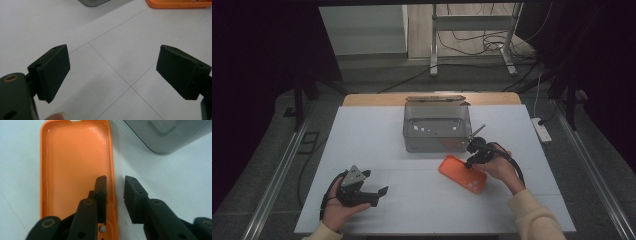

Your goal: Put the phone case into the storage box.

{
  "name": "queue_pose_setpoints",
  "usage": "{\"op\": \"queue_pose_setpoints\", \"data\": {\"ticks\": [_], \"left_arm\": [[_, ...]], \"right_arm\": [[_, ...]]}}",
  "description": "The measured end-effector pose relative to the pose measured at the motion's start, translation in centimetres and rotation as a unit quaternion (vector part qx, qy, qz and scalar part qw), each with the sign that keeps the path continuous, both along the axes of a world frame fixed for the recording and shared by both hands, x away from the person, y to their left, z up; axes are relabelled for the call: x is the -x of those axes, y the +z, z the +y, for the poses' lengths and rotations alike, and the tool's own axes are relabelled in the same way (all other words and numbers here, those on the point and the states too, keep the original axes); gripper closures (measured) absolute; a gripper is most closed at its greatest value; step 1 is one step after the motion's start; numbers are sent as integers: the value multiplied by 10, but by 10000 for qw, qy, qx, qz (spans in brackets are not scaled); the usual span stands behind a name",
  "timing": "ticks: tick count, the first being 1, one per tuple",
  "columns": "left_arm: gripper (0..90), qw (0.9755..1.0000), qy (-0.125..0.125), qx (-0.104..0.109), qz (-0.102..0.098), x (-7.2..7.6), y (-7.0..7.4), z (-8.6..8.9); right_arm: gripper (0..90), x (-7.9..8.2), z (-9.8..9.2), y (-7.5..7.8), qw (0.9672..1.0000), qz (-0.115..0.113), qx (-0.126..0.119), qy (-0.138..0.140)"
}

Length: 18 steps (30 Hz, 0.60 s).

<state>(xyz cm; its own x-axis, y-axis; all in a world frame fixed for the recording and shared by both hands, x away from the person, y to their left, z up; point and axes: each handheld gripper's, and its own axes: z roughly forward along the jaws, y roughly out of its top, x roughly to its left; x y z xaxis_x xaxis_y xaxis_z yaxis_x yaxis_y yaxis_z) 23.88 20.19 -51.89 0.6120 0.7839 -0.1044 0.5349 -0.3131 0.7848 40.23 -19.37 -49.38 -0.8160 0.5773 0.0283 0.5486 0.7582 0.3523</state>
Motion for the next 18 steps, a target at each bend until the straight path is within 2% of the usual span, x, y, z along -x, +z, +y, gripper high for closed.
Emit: {"op": "queue_pose_setpoints", "data": {"ticks": [5,11,18], "left_arm": [[120,10000,8,-13,-21,0,0,-1],[123,10000,-13,-15,-69,2,1,-2],[123,10000,5,-11,-73,2,1,0]], "right_arm": [[804,0,2,0,10000,63,-23,58],[857,1,4,1,9999,-29,95,67],[869,2,6,1,9998,-98,178,63]]}}
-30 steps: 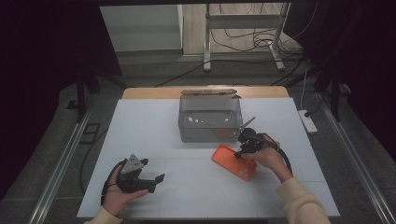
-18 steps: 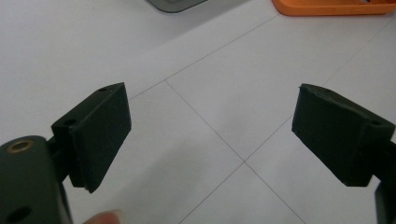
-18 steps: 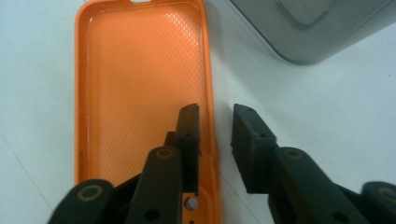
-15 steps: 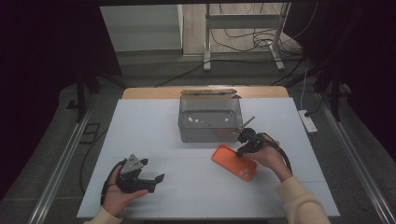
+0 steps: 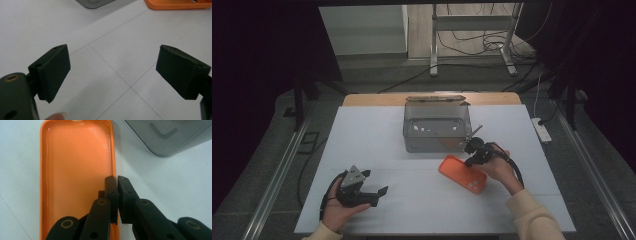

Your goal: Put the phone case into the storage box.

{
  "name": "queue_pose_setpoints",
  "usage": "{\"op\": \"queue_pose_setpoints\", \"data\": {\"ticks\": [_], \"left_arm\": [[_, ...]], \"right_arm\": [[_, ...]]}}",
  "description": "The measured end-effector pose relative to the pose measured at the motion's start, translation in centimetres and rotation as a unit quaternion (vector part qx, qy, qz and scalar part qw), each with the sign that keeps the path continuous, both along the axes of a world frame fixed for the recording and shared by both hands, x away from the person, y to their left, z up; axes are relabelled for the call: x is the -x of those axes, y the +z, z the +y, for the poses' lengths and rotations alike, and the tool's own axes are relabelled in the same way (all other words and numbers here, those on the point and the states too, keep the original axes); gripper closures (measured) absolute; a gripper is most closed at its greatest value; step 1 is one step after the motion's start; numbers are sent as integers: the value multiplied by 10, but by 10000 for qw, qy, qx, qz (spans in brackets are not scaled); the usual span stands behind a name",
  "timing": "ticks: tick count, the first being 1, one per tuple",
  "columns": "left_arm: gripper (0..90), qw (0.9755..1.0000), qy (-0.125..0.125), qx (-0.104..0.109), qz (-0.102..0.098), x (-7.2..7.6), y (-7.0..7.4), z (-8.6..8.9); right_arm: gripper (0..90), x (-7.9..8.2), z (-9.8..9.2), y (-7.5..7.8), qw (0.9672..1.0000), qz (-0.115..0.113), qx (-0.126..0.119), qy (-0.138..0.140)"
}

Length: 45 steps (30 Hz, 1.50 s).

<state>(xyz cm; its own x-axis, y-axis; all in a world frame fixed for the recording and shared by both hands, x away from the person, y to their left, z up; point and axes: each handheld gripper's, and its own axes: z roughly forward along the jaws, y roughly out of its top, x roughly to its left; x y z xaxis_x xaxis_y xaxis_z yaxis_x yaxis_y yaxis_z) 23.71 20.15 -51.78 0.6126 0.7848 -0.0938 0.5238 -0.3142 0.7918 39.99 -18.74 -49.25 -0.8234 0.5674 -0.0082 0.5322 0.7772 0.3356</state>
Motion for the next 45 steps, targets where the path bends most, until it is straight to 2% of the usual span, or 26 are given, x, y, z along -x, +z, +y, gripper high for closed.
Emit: {"op": "queue_pose_setpoints", "data": {"ticks": [17,27,37,45], "left_arm": [[125,10000,19,-12,-36,0,0,1],[126,10000,28,-9,-30,0,0,2],[126,10000,31,-9,-20,0,0,2],[126,10000,44,-14,5,-1,-2,2]], "right_arm": [[887,2,2,0,9997,-175,144,127],[890,6,3,5,9987,-344,163,343],[890,12,1,21,9976,-533,11,438],[890,17,-4,37,9964,-686,-227,438]]}}
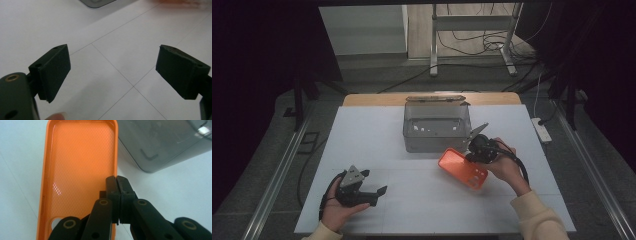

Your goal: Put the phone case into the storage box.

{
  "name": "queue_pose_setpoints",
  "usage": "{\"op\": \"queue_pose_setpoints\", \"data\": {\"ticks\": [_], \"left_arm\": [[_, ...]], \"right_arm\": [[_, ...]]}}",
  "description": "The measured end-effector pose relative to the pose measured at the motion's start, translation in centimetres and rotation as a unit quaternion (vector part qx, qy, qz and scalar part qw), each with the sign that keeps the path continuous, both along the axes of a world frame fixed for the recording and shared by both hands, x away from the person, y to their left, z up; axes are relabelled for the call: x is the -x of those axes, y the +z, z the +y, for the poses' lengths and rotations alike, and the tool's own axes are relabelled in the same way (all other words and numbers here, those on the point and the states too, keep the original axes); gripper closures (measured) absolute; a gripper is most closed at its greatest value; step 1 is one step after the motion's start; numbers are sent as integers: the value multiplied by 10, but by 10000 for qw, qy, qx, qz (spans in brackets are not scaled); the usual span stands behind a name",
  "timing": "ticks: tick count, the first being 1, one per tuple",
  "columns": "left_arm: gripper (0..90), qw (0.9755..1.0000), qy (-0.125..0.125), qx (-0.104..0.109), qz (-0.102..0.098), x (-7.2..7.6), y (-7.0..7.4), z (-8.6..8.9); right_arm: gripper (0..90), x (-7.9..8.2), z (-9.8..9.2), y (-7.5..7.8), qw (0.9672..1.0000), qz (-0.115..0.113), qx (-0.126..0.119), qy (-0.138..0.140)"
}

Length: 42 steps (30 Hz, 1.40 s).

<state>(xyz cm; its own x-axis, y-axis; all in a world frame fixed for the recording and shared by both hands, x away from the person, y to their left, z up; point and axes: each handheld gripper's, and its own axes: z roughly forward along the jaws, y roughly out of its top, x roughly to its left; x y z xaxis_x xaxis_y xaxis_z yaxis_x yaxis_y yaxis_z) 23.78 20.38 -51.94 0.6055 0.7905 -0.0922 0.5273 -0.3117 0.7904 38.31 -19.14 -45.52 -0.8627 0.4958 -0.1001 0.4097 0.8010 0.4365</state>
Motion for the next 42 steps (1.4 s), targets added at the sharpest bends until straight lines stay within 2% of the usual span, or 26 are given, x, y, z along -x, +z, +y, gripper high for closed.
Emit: {"op": "queue_pose_setpoints", "data": {"ticks": [9,26,42], "left_arm": [[126,10000,-4,29,50,-2,-1,0],[124,10000,33,55,46,-3,-1,-2],[125,10000,28,69,41,-4,0,-2]], "right_arm": [[890,4,-6,15,9997,-118,-185,-127],[890,15,-9,38,9985,-363,-404,-43],[890,20,-9,44,9982,-423,-434,8]]}}
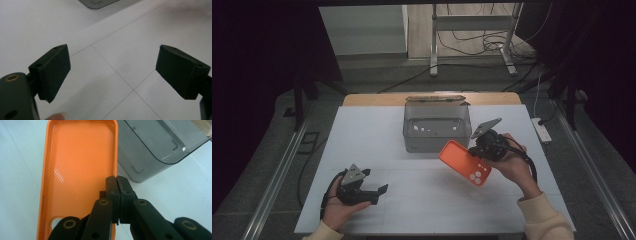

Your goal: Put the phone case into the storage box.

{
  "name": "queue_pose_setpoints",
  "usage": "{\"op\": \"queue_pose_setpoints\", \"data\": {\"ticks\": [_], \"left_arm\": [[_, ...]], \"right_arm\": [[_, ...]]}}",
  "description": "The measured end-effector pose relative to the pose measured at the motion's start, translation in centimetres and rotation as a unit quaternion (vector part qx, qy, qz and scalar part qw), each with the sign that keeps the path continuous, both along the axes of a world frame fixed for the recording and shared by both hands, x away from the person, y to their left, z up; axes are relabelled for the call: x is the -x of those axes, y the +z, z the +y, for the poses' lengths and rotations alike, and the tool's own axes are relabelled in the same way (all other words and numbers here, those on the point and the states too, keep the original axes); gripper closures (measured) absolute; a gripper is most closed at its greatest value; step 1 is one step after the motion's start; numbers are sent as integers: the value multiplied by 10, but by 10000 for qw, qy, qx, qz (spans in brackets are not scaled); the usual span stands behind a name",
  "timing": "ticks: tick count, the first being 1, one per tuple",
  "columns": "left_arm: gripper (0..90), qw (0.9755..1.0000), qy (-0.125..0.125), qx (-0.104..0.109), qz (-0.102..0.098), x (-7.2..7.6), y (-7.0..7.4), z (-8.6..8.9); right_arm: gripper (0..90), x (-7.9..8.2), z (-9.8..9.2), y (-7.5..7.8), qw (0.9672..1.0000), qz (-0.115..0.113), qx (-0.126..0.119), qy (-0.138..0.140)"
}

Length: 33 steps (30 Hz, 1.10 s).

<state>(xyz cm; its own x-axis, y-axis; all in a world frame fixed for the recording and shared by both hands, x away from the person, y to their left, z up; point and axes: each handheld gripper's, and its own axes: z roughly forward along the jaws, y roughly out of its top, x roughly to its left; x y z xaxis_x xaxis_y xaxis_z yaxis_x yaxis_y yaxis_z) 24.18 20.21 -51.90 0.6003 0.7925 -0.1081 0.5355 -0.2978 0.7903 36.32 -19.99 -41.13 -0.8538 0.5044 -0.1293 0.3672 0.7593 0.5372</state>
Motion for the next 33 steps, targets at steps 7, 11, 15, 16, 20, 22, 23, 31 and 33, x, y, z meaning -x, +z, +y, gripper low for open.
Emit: {"op": "queue_pose_setpoints", "data": {"ticks": [7,11,15,16,20,22,23,31,33], "left_arm": [[125,10000,-6,-6,-2,0,0,-1],[126,10000,-3,-4,-8,-1,1,-1],[127,10000,-15,-3,-21,-1,2,-2],[127,10000,-11,5,-25,-1,2,-2],[127,10000,-8,10,-18,-1,2,-2],[127,10000,-9,19,-22,-1,2,-2],[127,10000,-11,22,-22,-1,3,-2],[132,10000,-28,29,-61,-1,4,-2],[132,10000,-30,38,-50,-2,4,-2]], "right_arm": [[890,0,0,-1,10000,5,28,25],[890,0,1,0,10000,5,16,8],[890,1,2,-1,10000,-9,25,21],[889,1,2,-1,10000,-12,26,17],[890,1,3,-1,10000,-15,-4,-14],[890,1,4,-2,10000,-5,7,-9],[889,1,5,-2,10000,-1,12,-12],[889,2,9,-5,10000,3,28,2],[890,3,11,-5,10000,-6,41,25]]}}
